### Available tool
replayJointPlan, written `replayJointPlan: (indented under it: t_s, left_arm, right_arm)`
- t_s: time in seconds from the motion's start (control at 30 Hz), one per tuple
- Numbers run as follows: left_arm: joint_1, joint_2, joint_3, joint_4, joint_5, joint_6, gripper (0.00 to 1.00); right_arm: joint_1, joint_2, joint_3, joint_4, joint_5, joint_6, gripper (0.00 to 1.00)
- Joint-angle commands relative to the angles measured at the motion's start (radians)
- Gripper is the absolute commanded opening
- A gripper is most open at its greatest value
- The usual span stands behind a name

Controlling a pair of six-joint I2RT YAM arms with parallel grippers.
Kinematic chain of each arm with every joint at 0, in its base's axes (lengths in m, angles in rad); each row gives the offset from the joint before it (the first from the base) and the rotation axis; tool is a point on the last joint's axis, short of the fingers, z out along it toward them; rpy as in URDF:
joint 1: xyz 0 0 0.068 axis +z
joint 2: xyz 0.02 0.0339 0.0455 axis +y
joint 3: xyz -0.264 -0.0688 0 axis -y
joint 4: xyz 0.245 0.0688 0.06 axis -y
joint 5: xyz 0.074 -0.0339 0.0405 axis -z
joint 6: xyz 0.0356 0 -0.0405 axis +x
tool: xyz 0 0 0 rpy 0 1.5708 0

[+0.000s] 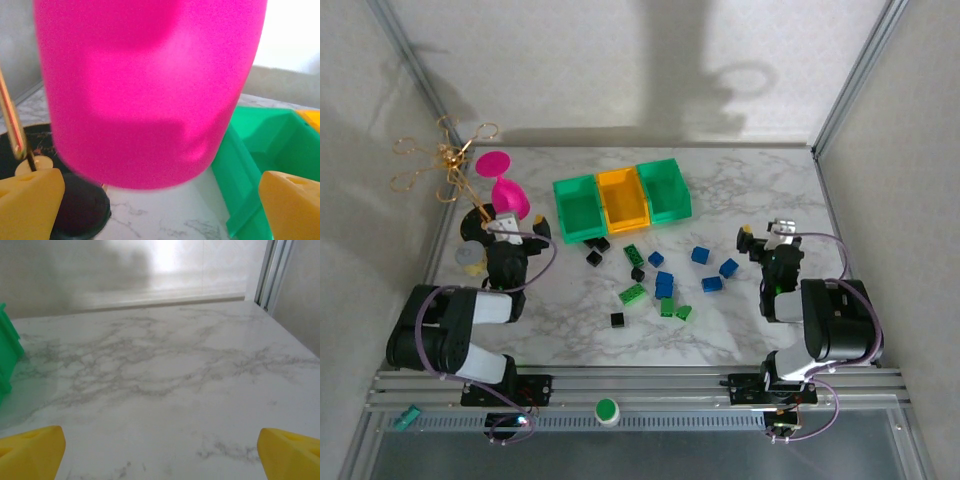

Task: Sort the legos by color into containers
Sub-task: Pick up the lego from the center of the table.

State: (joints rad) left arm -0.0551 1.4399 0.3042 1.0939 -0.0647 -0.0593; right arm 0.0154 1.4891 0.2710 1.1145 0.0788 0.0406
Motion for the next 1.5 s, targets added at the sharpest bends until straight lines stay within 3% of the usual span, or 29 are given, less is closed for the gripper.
replayJointPlan:
  t_s: [0.0,0.13,0.37,0.87,1.23,1.47]
  left_arm:
    - [0.004,-0.061,0.052,-0.177,0.024,-0.012,0.99]
    - [0.005,-0.163,0.034,-0.225,0.009,-0.065,0.99]
    - [0.004,-0.3,0.04,-0.35,0.025,-0.145,0.99]
    - [-0.007,-0.546,-0.04,-0.553,0.025,-0.265,0.99]
    - [-0.22,-0.714,-0.048,-0.758,-0.121,-0.313,0.99]
    - [-0.32,-0.699,-0.012,-0.888,-0.059,-0.402,0.99]
  right_arm:
    - [-0.005,-0.07,0.06,-0.12,0.028,0.02,0.99]
    - [-0.008,-0.173,0.063,-0.203,0.081,0.069,0.99]
    - [-0.019,-0.301,0.131,-0.416,0.15,0.294,0.99]
    - [-0.02,-0.354,0.212,-0.629,0.067,0.356,0.99]
    - [0.012,-0.406,0.225,-0.791,-0.076,0.425,0.99]
    - [0.165,-0.391,0.284,-0.969,-0.095,0.438,0.99]
